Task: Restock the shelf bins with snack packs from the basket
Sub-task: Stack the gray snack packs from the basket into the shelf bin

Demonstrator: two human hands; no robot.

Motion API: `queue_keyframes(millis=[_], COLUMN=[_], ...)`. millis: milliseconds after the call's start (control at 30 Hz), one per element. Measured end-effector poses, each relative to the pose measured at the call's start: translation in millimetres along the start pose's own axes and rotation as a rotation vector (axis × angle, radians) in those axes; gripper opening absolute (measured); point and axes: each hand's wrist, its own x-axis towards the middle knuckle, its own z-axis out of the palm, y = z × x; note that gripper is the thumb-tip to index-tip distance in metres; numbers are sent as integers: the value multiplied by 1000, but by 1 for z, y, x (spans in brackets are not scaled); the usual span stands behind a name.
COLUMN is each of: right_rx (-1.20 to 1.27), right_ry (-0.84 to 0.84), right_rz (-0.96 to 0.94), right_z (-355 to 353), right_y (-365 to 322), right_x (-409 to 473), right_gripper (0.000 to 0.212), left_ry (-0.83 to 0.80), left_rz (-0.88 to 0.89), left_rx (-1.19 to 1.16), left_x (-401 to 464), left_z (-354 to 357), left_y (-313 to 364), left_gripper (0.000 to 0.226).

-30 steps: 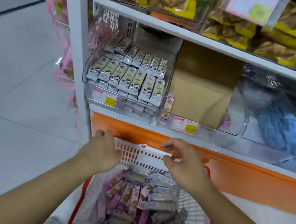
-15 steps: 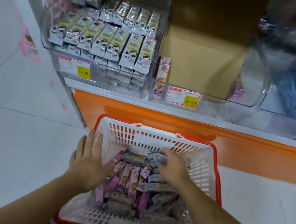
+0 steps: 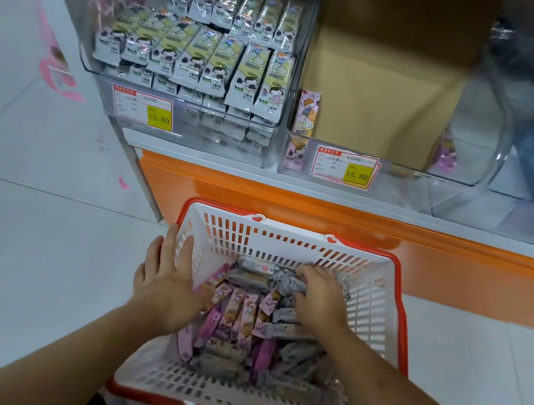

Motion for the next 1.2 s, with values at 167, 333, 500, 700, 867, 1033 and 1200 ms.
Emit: queue_keyframes(millis=[167,333,500,700,867,1033,1200], right_rx=[298,409,422,211,322,357,275], right_ry=[-39,-37,160,310,341,273,118], right_rz=[-32,-262,-573,-878,-824,-617,-534], right_z=[-54,-146,-242,-275,-276,-287,-287], right_y=[-34,-94,-144,-161,-160,-161,-169], right_x=[-7,-12,-50,-101,-101,-95,-81], right_gripper=[36,34,30,28,28,52,88], left_ry=[1,-59,-424,-599,-405,-331,-287], left_rz=[-34,40,-29,227,216,207,213], left_rx=[-25,-123,-918,-1213,-1173,-1139,-1169], left_x=[-10,-33,-72,-100,-104,-95,-91], left_z=[-24,-99,-188,-228,-235,-237,-236], left_y=[11,44,72,69,67,61,67], left_gripper=[88,44,52,31,13,46,46])
